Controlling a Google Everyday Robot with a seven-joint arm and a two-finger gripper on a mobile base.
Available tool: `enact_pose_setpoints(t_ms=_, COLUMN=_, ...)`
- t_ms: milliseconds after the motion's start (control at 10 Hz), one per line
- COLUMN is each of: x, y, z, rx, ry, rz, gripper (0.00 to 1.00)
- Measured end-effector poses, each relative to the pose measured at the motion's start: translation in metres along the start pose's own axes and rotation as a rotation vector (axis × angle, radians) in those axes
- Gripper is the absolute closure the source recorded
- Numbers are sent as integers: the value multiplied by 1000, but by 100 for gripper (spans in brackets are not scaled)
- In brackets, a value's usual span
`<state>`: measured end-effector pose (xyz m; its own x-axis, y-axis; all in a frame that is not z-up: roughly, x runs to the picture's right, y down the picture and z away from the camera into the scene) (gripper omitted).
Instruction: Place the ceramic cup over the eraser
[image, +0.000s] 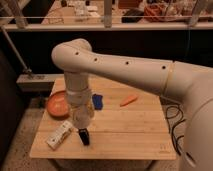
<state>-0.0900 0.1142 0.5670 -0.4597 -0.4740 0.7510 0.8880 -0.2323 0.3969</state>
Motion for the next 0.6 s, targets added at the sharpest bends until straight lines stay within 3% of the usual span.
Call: enact_pose_setpoints(t_ms=600, x=-11, y=-3, z=22, rx=1, ry=-59, rz=-9, gripper=94)
